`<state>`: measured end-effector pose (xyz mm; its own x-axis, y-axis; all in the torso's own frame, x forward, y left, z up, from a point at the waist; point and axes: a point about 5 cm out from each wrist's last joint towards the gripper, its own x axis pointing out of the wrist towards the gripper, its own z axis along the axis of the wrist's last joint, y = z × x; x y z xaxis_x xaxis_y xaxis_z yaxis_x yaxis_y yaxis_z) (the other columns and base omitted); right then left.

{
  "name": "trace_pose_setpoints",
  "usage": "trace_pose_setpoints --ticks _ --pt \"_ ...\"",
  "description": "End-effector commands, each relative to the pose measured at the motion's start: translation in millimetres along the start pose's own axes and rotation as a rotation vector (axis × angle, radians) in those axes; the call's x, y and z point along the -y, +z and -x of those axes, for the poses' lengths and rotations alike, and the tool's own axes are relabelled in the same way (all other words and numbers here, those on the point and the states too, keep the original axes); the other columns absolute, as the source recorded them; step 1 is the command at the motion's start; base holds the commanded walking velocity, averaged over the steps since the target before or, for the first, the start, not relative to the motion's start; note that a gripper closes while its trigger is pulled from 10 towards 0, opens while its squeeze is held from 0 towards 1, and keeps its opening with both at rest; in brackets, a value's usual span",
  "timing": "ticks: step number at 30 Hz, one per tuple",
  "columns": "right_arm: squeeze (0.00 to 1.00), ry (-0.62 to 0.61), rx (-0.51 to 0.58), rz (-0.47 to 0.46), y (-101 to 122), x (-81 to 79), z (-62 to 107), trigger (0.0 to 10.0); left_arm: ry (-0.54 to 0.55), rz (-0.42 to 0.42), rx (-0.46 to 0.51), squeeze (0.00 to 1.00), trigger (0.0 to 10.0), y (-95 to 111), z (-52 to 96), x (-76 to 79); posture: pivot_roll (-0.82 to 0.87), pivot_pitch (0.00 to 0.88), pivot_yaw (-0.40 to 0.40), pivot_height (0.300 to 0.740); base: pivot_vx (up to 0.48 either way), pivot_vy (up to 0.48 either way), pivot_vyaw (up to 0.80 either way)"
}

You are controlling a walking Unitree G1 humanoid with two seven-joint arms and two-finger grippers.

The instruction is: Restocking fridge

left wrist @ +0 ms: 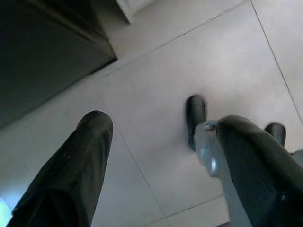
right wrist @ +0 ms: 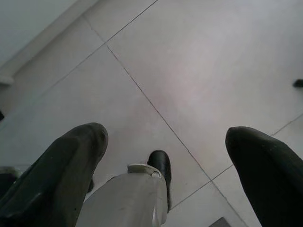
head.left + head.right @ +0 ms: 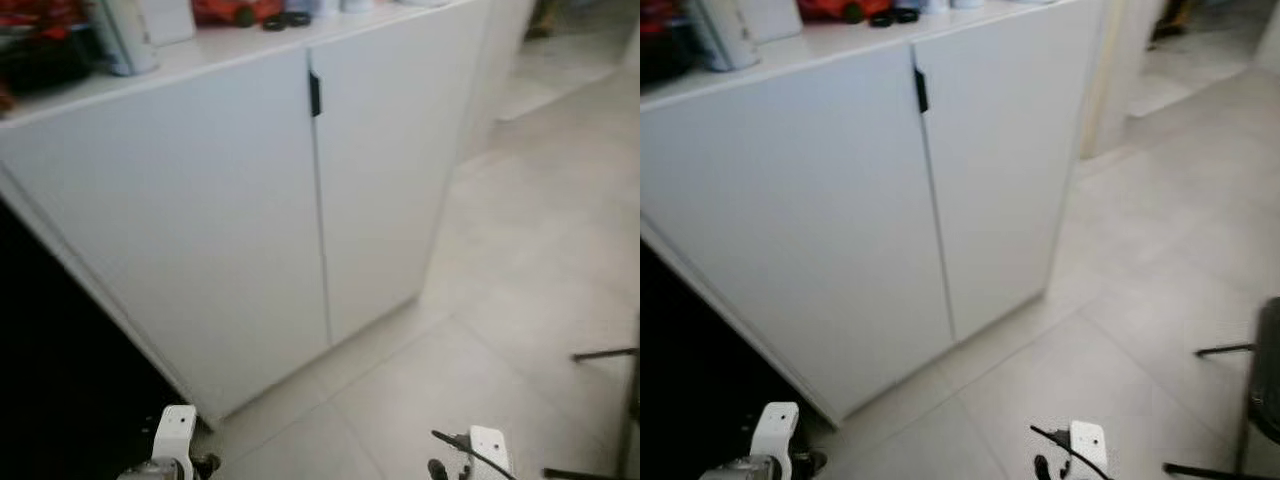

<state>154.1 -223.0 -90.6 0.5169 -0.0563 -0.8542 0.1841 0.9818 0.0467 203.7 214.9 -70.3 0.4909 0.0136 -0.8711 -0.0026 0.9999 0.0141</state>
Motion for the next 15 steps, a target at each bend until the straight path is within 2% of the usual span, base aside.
trace_pose_setpoints --ticks 1,15 --pt "0.0 0.018 0.003 0.0 2.6 -7.7 -1.7 10.0 0.018 -0.049 -0.007 0.0 10.0 -1.4 1.3 -7.3 -0.16 0.0 0.059 0.74 0.0 0.0 0.8" --pt "0.0 0.02 0.004 0.006 3.6 -7.2 -1.7 10.0 0.023 -0.055 -0.005 0.0 10.0 -0.4 1.2 -7.3 -0.16 0.0 0.053 0.74 0.0 0.0 0.8"
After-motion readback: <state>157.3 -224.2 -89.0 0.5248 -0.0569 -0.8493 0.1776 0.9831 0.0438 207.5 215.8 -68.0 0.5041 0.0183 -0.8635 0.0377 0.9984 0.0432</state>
